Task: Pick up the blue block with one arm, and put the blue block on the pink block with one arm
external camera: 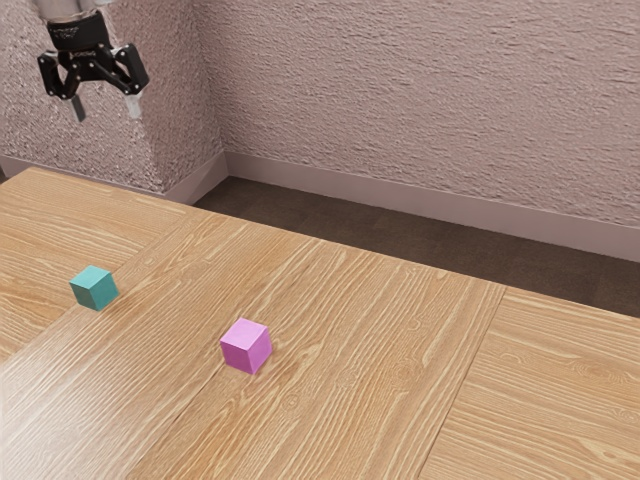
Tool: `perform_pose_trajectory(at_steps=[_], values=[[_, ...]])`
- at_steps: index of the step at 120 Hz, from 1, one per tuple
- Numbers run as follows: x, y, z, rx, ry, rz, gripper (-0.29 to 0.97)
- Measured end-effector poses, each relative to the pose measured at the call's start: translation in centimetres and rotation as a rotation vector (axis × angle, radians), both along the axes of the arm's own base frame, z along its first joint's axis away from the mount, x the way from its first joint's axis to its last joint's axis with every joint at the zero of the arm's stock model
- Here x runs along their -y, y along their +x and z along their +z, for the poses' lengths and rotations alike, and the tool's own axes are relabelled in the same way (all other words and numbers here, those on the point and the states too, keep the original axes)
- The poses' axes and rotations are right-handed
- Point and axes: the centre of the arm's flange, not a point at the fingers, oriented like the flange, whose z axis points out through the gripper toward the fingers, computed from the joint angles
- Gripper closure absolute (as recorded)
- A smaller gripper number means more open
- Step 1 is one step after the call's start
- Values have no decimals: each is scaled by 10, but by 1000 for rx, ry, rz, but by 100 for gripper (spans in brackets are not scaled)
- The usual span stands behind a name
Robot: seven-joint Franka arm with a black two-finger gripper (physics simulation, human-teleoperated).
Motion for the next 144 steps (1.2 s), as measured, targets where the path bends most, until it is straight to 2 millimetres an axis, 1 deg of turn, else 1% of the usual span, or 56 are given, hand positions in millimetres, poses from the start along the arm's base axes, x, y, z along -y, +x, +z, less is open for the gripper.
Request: perform_pose_trajectory(at_steps=[13, 16, 17, 22, 27, 31, 38, 43, 49, 61, 67, 71, 76, 82, 89, 92, 96, 99, 105, 108, 112, 116, 121, 126, 132, 135, 140, 144], values=[[0, -1, 0, -4, -1, 12, 0], [1, -2, 7, 7, 2, 14, 0], [2, -4, 15, 22, 6, 14, 0], [9, -20, 68, 128, 28, 14, 0], [19, -40, 110, 209, 44, 8, 0], [27, -54, 130, 247, 50, 2, 0], [40, -70, 152, 285, 53, -11, 0], [48, -80, 160, 296, 52, -21, 0], [57, -84, 163, 290, 49, -32, 0], [73, -84, 162, 276, 40, -57, 0], [80, -79, 158, 268, 37, -69, 0], [84, -70, 148, 248, 34, -76, 0], [88, -56, 131, 211, 29, -82, 0], [88, -47, 117, 183, 26, -79, 0], [77, -43, 109, 162, 30, -56, 0], [70, -41, 99, 136, 29, -41, 0], [61, -44, 81, 93, 26, -20, 0], [55, -54, 64, 61, 22, -5, 0], [49, -83, 29, 13, 16, 19, 0], [51, -95, 2, -28, 10, 18, 0], [56, -106, -31, -78, 2, 14, 0], [56, -119, -58, -114, -13, 22, 0], [52, -133, -85, -139, -31, 42, 0], [44, -146, -122, -150, -37, 54, 0], [32, -155, -160, -151, -29, 59, 0], [25, -156, -175, -146, -19, 58, 0], [7, -148, -203, -147, -8, 53, 0], [-7, -137, -219, -142, 1, 44, 0]])
